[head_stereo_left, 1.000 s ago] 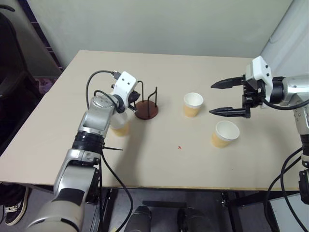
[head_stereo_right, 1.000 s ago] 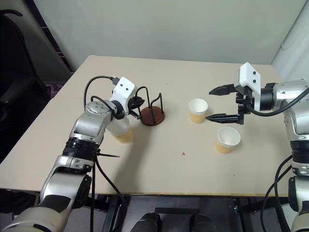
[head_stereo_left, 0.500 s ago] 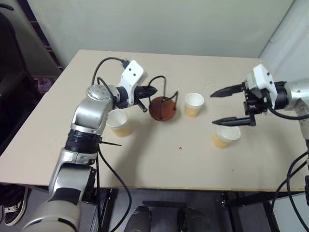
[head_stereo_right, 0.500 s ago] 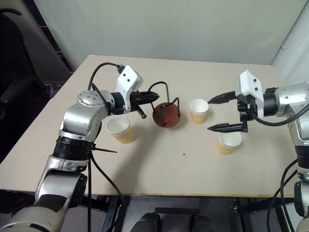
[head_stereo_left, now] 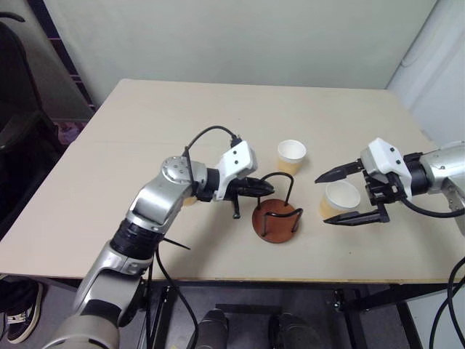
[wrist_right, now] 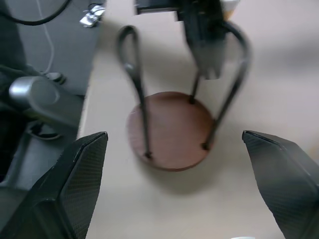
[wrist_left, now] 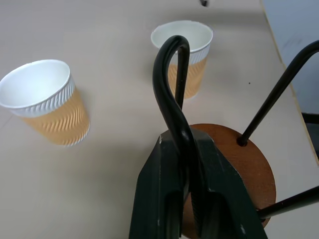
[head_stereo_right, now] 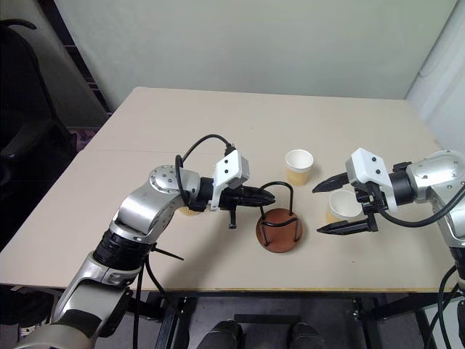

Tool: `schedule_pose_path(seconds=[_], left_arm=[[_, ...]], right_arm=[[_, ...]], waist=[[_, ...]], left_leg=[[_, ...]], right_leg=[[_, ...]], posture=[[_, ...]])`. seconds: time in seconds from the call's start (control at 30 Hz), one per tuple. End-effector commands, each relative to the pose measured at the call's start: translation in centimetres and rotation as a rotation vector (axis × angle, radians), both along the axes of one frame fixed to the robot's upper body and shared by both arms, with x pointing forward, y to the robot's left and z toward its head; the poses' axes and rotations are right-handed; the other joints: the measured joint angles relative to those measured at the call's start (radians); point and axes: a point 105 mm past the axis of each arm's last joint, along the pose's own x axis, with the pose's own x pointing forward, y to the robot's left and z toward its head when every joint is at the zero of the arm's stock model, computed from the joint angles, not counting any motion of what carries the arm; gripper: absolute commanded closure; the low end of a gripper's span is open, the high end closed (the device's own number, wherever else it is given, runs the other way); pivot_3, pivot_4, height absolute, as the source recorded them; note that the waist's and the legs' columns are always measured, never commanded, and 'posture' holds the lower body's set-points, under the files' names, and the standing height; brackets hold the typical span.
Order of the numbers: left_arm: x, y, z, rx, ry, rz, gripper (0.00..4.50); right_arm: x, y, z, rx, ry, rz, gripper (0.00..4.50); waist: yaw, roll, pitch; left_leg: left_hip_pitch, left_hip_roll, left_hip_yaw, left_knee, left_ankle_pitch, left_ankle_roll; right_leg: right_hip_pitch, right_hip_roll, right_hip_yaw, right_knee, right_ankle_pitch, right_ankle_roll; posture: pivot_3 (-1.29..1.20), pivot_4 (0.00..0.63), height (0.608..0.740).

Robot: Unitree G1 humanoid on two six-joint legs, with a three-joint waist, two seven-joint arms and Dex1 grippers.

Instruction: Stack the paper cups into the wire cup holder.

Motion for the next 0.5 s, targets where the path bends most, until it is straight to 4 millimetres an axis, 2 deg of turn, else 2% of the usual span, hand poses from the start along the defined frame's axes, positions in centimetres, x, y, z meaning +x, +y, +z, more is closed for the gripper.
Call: schedule_pose_path(seconds=[0.03,0.13,0.17,0.37,0.5], left_arm=[[-0.5,-0.7,-0.3,0.045,-0.065,-0.039,4.49],[-0.1,-0.6,-1.3,0.092,-0.07,-0.011,4.49],[-0.1,-0.5,-1.6,0.107,-0.068,-0.011,3.88],[0.0,-0.4,-1.9,0.112,-0.065,0.012,2.0],[0.0,0.0,-2.2,0.121,-0.069,0.034,0.57]], right_arm=[[-0.3,-0.1,1.3,0.01,-0.059,-0.006,0.0],[-0.1,-0.1,1.2,0.009,-0.064,-0.015,0.0],[0.0,-0.1,1.2,0.005,-0.067,-0.02,0.0],[0.6,0.0,0.7,-0.016,-0.081,-0.041,0.0],[0.9,-0.1,0.5,-0.032,-0.085,-0.047,0.0]], waist=[[0.0,0.0,0.0],[0.0,0.0,0.0],[0.0,0.0,0.0],[0.0,0.0,0.0],[0.0,0.0,0.0]], left_leg=[[0.0,0.0,0.0,0.0,0.0,0.0],[0.002,0.0,0.0,0.0,0.0,0.001],[0.001,0.0,0.0,0.0,0.0,0.001],[-0.001,-0.001,-0.001,0.0,0.0,0.001],[-0.001,-0.001,0.0,0.0,-0.003,0.005]], right_leg=[[0.001,0.0,0.0,-0.002,0.0,0.0],[0.001,0.0,0.0,-0.005,0.002,0.003],[0.001,0.0,0.0,-0.007,0.004,0.007],[0.0,0.0,0.0,-0.01,0.005,0.008],[0.0,-0.001,0.0,-0.01,0.005,0.009]], posture=[[0.0,0.15,0.74],[0.0,0.15,0.74],[0.0,0.15,0.74],[0.0,0.15,0.74],[0.0,0.15,0.74]])
